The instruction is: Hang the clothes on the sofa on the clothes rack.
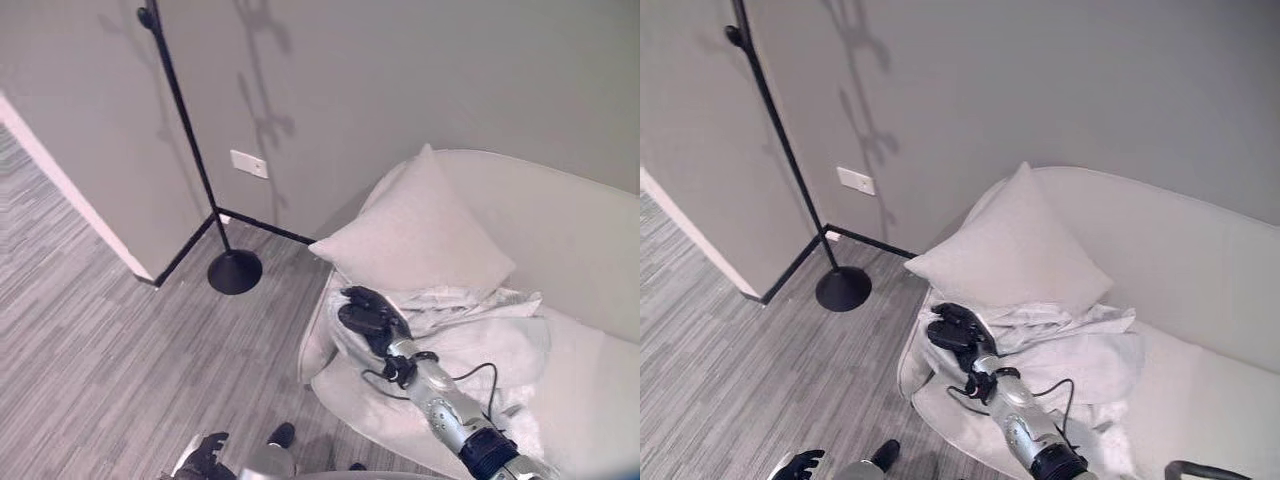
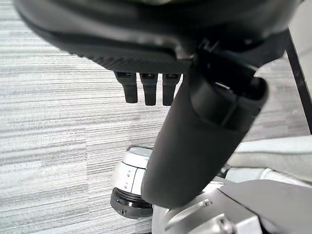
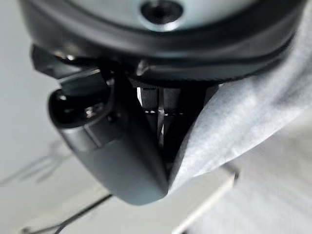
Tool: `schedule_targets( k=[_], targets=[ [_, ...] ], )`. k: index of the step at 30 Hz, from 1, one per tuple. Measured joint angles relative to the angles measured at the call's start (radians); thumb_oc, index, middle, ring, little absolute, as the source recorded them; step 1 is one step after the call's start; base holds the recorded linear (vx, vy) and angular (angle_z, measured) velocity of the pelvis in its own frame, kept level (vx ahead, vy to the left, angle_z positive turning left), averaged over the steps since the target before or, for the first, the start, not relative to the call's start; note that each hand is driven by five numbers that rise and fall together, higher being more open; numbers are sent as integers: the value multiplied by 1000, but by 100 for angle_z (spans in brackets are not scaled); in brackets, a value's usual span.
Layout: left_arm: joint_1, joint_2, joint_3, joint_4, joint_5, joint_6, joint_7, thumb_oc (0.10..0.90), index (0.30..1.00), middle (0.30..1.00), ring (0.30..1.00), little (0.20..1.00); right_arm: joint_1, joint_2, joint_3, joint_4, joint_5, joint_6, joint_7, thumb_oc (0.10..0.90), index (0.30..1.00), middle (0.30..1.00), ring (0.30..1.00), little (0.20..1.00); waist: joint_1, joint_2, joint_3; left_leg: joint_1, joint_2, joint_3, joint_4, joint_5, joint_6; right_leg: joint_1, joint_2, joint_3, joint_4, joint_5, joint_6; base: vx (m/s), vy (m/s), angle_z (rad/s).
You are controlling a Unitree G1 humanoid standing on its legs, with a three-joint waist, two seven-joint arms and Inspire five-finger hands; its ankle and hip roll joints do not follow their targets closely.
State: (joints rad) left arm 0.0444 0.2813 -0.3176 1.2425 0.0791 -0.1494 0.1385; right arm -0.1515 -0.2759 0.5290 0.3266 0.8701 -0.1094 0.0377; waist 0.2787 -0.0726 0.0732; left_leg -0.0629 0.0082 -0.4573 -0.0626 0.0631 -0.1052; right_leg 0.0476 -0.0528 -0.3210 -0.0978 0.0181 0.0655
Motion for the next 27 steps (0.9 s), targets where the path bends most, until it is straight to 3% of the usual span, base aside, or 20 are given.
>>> schedule_targets(
  k=[4, 8, 12, 14, 15, 16, 18, 21, 27],
  targets=[
    [12, -9, 10, 0, -45, 1, 1, 800, 900, 900, 900, 900, -54, -5, -9, -64, 102, -10, 3, 400, 300, 300, 300, 300, 19, 4, 2, -1, -8, -13, 0, -2, -4, 6, -6, -14, 0, -3, 3, 4, -12, 11],
    [36, -7, 19, -72, -118, 5, 20, 800, 900, 900, 900, 900, -89, 7, -43, -149, 187, -87, -17, 400, 300, 300, 300, 300, 27, 8, 2, 0, -13, -19, 0, 1, -3, 9, -14, -18, 0, -3, 3, 5, -16, 3],
    [74, 30, 2, -266, -157, 31, 61, 800, 900, 900, 900, 900, -144, 21, -97, -240, 248, -156, -56, 400, 300, 300, 300, 300, 37, 16, 7, -1, -14, -22, -1, 3, -1, 9, -14, -20, 0, -2, 4, 3, -4, 2],
    [95, 71, -2, -560, -165, 20, 80, 800, 900, 900, 900, 900, -194, 49, -145, -305, 281, -210, -97, 400, 300, 300, 300, 300, 71, 21, 9, 4, -15, -26, 0, 8, 2, 16, -14, -23, 0, -2, 4, 3, -8, 3],
    [95, 71, -2, -560, -165, 20, 80, 800, 900, 900, 900, 900, -194, 49, -145, -305, 281, -210, -97, 400, 300, 300, 300, 300, 71, 21, 9, 4, -15, -26, 0, 8, 2, 16, -14, -23, 0, -2, 4, 6, -18, 5],
    [80, 92, 1, -714, -166, 13, 94, 800, 900, 900, 900, 900, -275, 68, -154, -305, 280, -235, -150, 400, 300, 300, 300, 300, 75, 27, 13, 12, -14, -30, 0, 7, 2, 25, -14, -26, 0, -1, 3, 0, 0, 0],
    [61, 103, 6, -837, -184, -28, 112, 800, 900, 900, 900, 900, -360, 93, -167, -304, 277, -267, -187, 400, 300, 300, 300, 300, 77, 28, 14, 16, -14, -29, -1, 4, -3, 28, -15, -25, 0, -3, 5, 0, 0, 0],
    [6, 112, 16, -891, -194, -55, 122, 800, 900, 900, 900, 900, -458, 101, -167, -304, 274, -290, -216, 400, 300, 300, 300, 300, 78, 26, 13, 18, -18, -27, 0, 7, 2, 29, -15, -23, 5, -3, 6, 0, -2, -1],
    [-8, 159, 19, -960, -169, -38, 177, 800, 900, 900, 900, 900, -647, 82, -231, -279, 274, -316, -320, 400, 300, 300, 300, 300, 84, 20, 17, 18, -20, -24, 2, 9, 4, 28, -16, -19, 5, 0, 3, 0, 0, -1]
  ],
)
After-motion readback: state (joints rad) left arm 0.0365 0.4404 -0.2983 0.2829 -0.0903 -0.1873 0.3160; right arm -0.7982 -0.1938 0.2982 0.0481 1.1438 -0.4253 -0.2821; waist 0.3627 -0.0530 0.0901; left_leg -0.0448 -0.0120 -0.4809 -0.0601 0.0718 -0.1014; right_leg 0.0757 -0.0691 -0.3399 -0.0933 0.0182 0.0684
